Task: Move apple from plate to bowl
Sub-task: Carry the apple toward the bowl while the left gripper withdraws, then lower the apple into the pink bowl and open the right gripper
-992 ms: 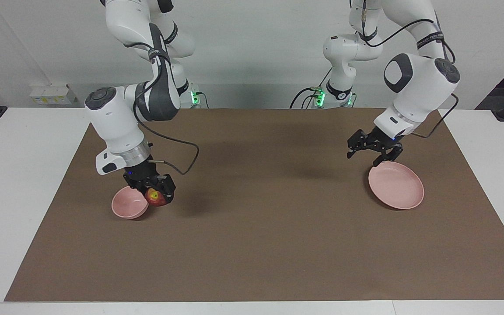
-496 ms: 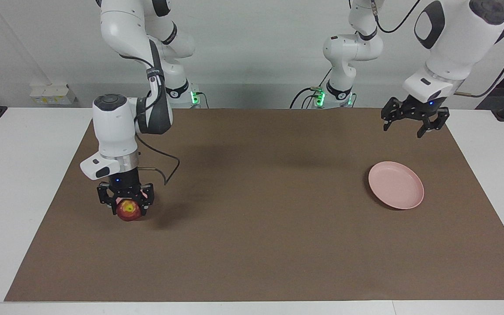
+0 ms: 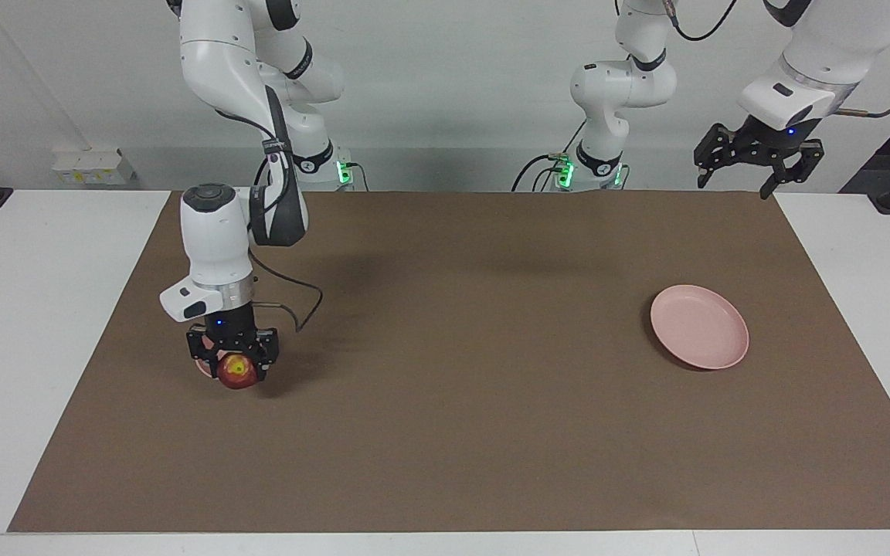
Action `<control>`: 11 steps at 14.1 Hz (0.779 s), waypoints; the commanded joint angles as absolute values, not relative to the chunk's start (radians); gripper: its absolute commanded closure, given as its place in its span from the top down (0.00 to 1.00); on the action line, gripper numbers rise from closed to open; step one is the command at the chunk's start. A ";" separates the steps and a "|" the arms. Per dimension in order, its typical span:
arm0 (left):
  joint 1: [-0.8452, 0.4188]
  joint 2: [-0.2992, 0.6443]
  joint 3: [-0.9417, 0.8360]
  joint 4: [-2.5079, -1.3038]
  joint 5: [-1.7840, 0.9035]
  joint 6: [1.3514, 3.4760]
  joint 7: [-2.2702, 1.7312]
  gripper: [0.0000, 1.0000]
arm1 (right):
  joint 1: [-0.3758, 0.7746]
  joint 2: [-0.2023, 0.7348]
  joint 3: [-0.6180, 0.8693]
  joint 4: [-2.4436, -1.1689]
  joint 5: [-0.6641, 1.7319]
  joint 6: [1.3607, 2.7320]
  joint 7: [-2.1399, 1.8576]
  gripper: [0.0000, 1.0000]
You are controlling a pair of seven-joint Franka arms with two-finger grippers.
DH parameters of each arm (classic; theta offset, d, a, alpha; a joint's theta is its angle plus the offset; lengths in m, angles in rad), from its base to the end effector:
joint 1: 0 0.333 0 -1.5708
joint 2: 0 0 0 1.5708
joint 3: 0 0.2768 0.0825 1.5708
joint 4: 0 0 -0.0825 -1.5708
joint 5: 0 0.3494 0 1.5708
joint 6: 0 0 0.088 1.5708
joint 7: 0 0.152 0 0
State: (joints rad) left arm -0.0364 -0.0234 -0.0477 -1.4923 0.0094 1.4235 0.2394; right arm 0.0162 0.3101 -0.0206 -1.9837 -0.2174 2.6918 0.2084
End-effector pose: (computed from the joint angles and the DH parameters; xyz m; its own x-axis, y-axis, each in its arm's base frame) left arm 0.4946 -0.0404 0.5734 0.9475 -0.3164 -0.0466 -0.3167 -0.9485 0.0006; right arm 0.6194 0.0005 0.2959 0.9176 -0.0126 0.3972 -0.0516 -0.9948 0.0876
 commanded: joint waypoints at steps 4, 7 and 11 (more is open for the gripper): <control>-0.061 -0.031 -0.029 -1.468 0.034 1.385 0.227 1.00 | -0.015 0.237 -0.015 -1.974 -0.281 2.653 0.236 0.00; -0.096 -0.050 0.018 -1.474 0.031 1.390 0.226 1.00 | -0.021 0.175 -0.015 -2.015 -0.281 2.565 0.241 0.00; -0.097 -0.054 0.026 -1.482 0.026 1.388 0.224 1.00 | -0.064 0.107 -0.011 -2.149 -0.281 2.586 0.244 0.00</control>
State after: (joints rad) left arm -0.0723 -0.0445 0.0076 -1.4833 0.0104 1.4082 0.2377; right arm -0.0366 0.1661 -0.0238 -2.0567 -0.2449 2.5608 0.2088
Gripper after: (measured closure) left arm 0.000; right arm 0.163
